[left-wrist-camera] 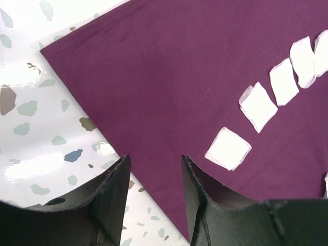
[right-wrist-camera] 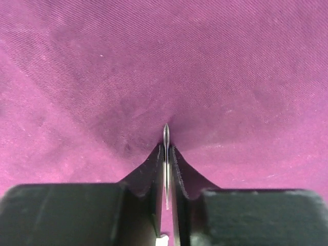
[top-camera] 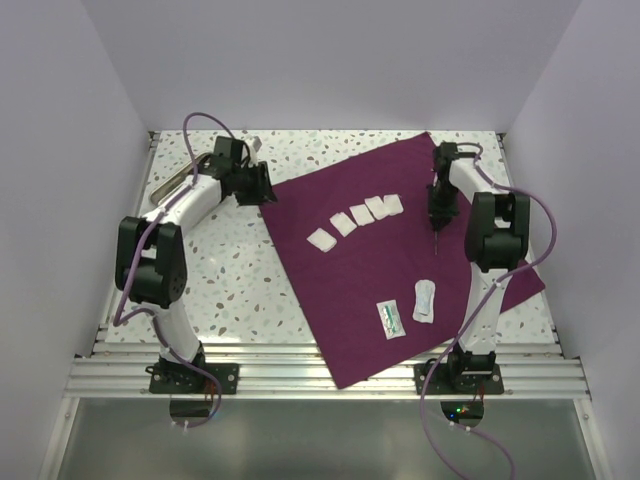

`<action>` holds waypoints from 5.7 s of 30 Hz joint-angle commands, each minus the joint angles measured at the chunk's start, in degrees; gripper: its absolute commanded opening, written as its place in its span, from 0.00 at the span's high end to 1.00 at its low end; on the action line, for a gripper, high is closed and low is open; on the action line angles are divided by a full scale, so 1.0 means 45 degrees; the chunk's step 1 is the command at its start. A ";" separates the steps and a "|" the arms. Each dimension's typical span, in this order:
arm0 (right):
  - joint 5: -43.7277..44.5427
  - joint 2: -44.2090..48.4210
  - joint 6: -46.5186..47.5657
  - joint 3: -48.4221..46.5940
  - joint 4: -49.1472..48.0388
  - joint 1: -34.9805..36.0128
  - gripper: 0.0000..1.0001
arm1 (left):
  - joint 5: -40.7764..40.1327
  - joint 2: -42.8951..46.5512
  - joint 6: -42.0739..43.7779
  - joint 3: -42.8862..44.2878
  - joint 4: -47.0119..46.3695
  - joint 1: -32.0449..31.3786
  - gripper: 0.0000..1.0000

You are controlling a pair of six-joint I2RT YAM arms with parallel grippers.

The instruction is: Prepare the surgical pack

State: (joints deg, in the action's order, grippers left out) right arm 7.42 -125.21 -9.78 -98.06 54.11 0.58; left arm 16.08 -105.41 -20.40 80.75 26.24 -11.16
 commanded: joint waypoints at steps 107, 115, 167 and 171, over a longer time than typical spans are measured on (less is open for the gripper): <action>-0.5573 0.0579 -0.2162 -0.0865 -0.2766 0.1259 0.42 | -0.2995 -0.0763 0.2194 0.3856 0.1730 0.2990 0.52; -0.5459 0.0052 -0.1208 -0.1235 -0.3177 0.1024 0.41 | -0.1230 0.1955 0.0025 -0.1008 -0.0868 -0.0350 0.51; -0.4423 -0.1182 0.0494 -0.2759 -0.2903 0.0906 0.95 | 0.1623 0.1861 -0.1208 -0.3023 -0.2472 -0.2325 0.51; -0.4714 -0.0536 0.0045 -0.2875 -0.2903 0.0926 1.00 | 0.1642 0.1802 -0.1247 -0.2925 -0.2452 -0.2344 0.51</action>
State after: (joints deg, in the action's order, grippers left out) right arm -13.85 -132.38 -8.43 -108.03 40.73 4.75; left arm 22.39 -96.79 -25.93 65.23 17.17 -21.45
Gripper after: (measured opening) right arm 0.012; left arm 0.485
